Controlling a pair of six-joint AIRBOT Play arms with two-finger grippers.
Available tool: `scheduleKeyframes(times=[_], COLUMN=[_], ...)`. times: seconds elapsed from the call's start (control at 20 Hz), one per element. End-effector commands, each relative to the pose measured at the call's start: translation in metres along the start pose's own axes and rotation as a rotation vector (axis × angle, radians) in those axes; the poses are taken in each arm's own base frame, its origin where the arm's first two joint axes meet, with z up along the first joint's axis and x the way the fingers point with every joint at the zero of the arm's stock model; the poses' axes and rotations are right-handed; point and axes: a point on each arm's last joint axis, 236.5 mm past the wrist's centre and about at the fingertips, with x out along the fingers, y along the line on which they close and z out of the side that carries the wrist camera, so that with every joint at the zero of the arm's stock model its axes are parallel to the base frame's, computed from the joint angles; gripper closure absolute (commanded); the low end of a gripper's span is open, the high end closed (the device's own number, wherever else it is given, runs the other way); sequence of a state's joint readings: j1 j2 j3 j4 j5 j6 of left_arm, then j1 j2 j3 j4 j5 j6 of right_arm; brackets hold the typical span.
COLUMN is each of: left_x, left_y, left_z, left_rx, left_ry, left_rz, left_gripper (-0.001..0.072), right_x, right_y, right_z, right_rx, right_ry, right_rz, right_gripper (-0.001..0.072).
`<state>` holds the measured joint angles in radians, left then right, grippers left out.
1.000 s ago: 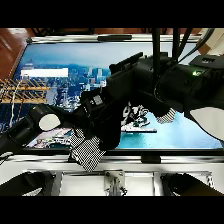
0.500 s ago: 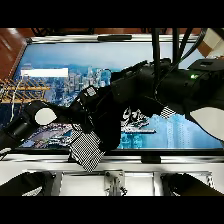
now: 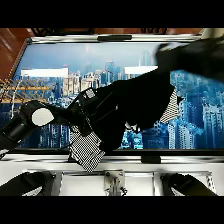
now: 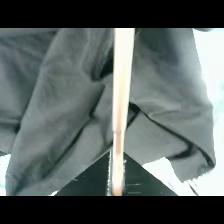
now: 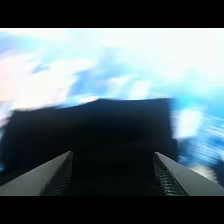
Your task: Fold the shirts.
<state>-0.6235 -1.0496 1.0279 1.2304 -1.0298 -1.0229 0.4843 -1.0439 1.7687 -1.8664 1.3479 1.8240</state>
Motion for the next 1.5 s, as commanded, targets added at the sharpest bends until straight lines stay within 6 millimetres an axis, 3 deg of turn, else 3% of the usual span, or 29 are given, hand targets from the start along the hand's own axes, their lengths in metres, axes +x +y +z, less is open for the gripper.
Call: scheduleKeyframes(times=[0.0,0.05,0.1,0.15,0.2,0.35,0.6,0.7,0.85,1.05,1.25,1.35,1.45], left_x=[-0.001,-0.002,-0.001,-0.002,-0.002,-0.002,-0.003,-0.003,-0.003,-0.003,-0.003,-0.003,-0.003], left_y=[-0.005,-0.005,-0.005,-0.006,-0.006,-0.004,-0.001,-0.001,-0.001,-0.003,-0.003,-0.002,-0.004], left_z=[-0.007,-0.007,-0.008,-0.01,-0.011,-0.011,-0.012,-0.012,-0.013,-0.017,-0.018,-0.018,-0.02], left_rx=[0.027,0.028,0.03,0.04,0.043,0.038,0.023,0.02,0.019,0.014,0.015,0.019,0.02], left_ry=[0.028,0.028,0.032,0.041,0.045,0.045,0.045,0.045,0.048,0.064,0.069,0.072,0.078], left_rz=[-0.019,-0.019,-0.022,-0.027,-0.027,-0.022,-0.017,-0.017,-0.019,-0.029,-0.028,-0.025,-0.03], left_gripper=[0.0663,0.0663,0.0662,0.0662,0.0662,0.0662,0.0662,0.0663,0.0662,0.0662,0.0662,0.0661,0.0662], right_x=[-0.005,-0.004,-0.004,-0.003,0.0,0.031,0.059,0.079,0.106,0.114,0.093,0.085,0.082], right_y=[-0.121,-0.15,-0.165,-0.164,-0.153,-0.1,-0.048,-0.039,-0.05,-0.051,-0.029,-0.032,-0.044], right_z=[-0.031,-0.058,-0.085,-0.111,-0.132,-0.139,-0.19,-0.183,-0.167,-0.157,-0.182,-0.18,-0.154], right_rx=[0.109,0.063,-0.027,-0.101,-0.121,-0.108,-0.063,-0.058,-0.085,-0.07,-0.045,-0.062,-0.092], right_ry=[0.165,0.292,0.434,0.57,0.676,0.66,0.738,0.636,0.509,0.461,0.591,0.585,0.47], right_rz=[-0.224,-0.276,-0.272,-0.206,-0.115,0.148,0.418,0.444,0.386,0.374,0.491,0.474,0.389], right_gripper=[0.0084,0.0084,0.0084,0.0084,0.0084,0.0084,0.0084,0.0084,0.0084,0.0093,0.0612,0.065,0.065])
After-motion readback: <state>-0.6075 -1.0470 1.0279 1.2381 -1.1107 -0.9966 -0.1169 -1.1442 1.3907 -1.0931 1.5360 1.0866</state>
